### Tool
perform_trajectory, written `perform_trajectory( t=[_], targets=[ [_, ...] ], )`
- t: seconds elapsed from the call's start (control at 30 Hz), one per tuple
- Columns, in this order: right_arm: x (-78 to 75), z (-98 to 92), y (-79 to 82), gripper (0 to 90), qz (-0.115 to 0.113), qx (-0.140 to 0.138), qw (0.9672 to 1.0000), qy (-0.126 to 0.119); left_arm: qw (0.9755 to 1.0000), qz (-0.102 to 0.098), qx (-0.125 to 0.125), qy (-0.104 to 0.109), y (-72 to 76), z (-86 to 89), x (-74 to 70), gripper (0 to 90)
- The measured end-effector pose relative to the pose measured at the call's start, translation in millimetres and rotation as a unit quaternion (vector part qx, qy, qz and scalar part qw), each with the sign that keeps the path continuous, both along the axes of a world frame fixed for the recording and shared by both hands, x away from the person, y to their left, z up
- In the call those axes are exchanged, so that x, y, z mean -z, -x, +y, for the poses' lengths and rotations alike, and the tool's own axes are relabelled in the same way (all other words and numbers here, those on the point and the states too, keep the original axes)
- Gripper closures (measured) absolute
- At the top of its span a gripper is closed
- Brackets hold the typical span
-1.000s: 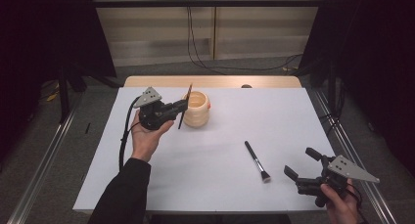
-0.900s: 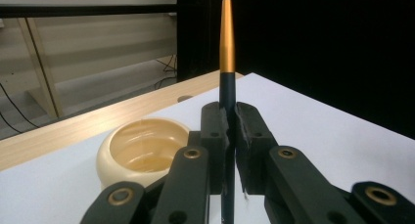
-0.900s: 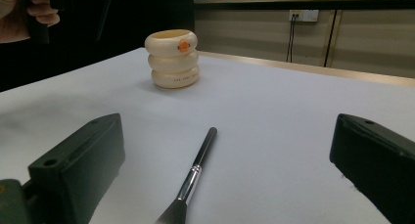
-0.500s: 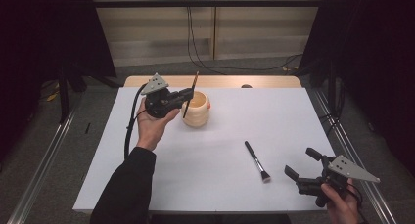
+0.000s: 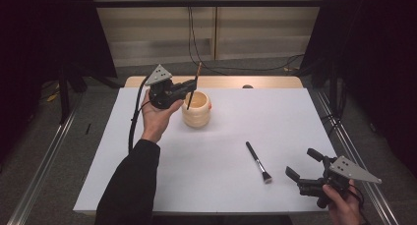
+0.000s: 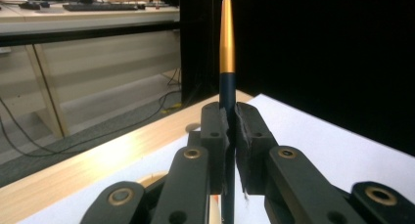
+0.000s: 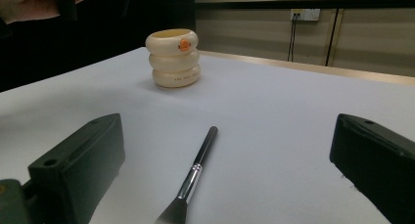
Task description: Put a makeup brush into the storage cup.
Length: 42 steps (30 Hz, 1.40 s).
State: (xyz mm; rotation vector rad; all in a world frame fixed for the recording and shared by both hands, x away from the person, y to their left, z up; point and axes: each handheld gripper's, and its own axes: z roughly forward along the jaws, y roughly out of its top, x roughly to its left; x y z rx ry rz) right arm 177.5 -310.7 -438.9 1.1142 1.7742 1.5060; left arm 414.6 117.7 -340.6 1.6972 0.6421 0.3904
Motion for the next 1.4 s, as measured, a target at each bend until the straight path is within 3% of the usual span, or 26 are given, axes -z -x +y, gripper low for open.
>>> perform_trajectory(
  t=[0.1, 0.2, 0.4, 0.47, 0.73, 0.8, 0.87, 0.97, 1.13, 1.3, 1.37, 1.4],
  targets=[
    [0.1, -0.5, -0.2, 0.0, 0.001, 0.000, 1.0000, 0.003, 0.9999, 0.006, -0.012, -0.004, -1.3, -4.3, -1.2, 83.4],
    [0.1, -0.5, 0.1, 0.0, 0.002, 0.000, 1.0000, 0.003, 0.9999, 0.001, -0.005, -0.009, -5.3, -6.6, -0.9, 83.4],
    [0.1, -0.5, 0.1, 0.0, 0.001, 0.000, 1.0000, 0.001, 0.9998, 0.005, -0.018, 0.001, -14.1, -10.6, 3.6, 83.4],
    [0.1, -0.8, 0.0, 0.0, 0.001, 0.001, 1.0000, 0.002, 0.9998, 0.005, -0.018, -0.005, -17.1, -10.6, 4.8, 83.4],
    [0.2, -0.8, 0.1, 0.0, 0.002, 0.000, 1.0000, -0.001, 0.9998, 0.004, -0.018, 0.000, -26.7, -14.8, 9.3, 83.4],
    [0.3, -1.0, 0.2, 0.0, 0.002, 0.001, 1.0000, 0.000, 0.9996, 0.002, -0.021, -0.018, -28.4, -15.6, 10.0, 83.4],
    [0.3, -0.5, 0.5, 0.0, 0.001, 0.001, 1.0000, -0.001, 0.9998, 0.007, -0.020, 0.000, -31.0, -15.0, 11.9, 83.4],
    [0.3, -1.0, 0.2, 0.0, 0.002, 0.000, 1.0000, 0.000, 0.9996, 0.006, -0.026, -0.011, -32.8, -15.4, 15.2, 83.4],
    [0.3, -0.8, 0.8, 0.0, 0.004, 0.000, 1.0000, -0.002, 0.9997, 0.012, -0.022, 0.004, -36.0, -19.4, 22.4, 83.4],
    [0.5, -1.3, 0.5, 0.0, 0.002, 0.000, 1.0000, 0.001, 0.9993, 0.013, -0.028, -0.020, -39.8, -23.8, 29.9, 83.4],
    [0.3, -1.2, 0.9, 0.0, 0.002, -0.001, 1.0000, 0.000, 0.9994, 0.014, -0.030, -0.007, -41.5, -22.6, 31.8, 83.4],
    [0.4, -1.3, 0.8, 0.0, 0.002, -0.002, 1.0000, 0.000, 0.9992, 0.011, -0.037, -0.013, -41.8, -22.1, 32.9, 83.4]
  ],
)
